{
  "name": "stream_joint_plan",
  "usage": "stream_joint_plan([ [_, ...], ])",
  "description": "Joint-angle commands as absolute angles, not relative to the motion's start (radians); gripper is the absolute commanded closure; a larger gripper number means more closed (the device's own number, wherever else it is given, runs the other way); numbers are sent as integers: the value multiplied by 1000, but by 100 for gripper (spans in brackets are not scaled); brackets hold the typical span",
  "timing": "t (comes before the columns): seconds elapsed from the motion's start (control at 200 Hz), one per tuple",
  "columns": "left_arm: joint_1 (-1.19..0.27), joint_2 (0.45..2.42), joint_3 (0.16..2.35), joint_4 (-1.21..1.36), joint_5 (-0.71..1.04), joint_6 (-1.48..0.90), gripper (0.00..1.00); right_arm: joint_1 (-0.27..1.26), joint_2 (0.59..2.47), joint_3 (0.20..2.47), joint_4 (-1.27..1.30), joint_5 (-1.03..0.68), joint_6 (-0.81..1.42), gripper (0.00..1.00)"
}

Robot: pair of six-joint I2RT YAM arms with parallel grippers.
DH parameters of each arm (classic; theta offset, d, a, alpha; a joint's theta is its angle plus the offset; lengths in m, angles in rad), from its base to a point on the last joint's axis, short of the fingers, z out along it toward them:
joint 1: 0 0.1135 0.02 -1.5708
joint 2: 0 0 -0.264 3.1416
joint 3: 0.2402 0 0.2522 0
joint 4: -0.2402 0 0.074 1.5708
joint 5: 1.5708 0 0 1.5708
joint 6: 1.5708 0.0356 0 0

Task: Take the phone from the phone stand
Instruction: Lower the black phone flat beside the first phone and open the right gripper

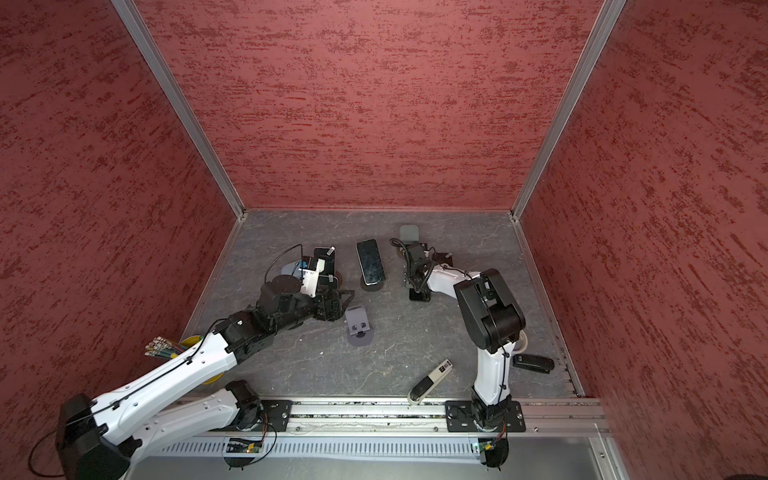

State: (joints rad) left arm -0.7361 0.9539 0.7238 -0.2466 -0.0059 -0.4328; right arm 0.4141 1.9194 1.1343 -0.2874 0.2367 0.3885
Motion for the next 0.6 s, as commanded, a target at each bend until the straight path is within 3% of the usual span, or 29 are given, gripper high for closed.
stream_joint_plan([
  [0.0,-741,944,725,-249,-19,-422,0,394,1995,1122,-378,264,364,26],
  [0.596,-740,931,719,-259,-30,-420,1,369,2051,1210,-392,245,317,26],
])
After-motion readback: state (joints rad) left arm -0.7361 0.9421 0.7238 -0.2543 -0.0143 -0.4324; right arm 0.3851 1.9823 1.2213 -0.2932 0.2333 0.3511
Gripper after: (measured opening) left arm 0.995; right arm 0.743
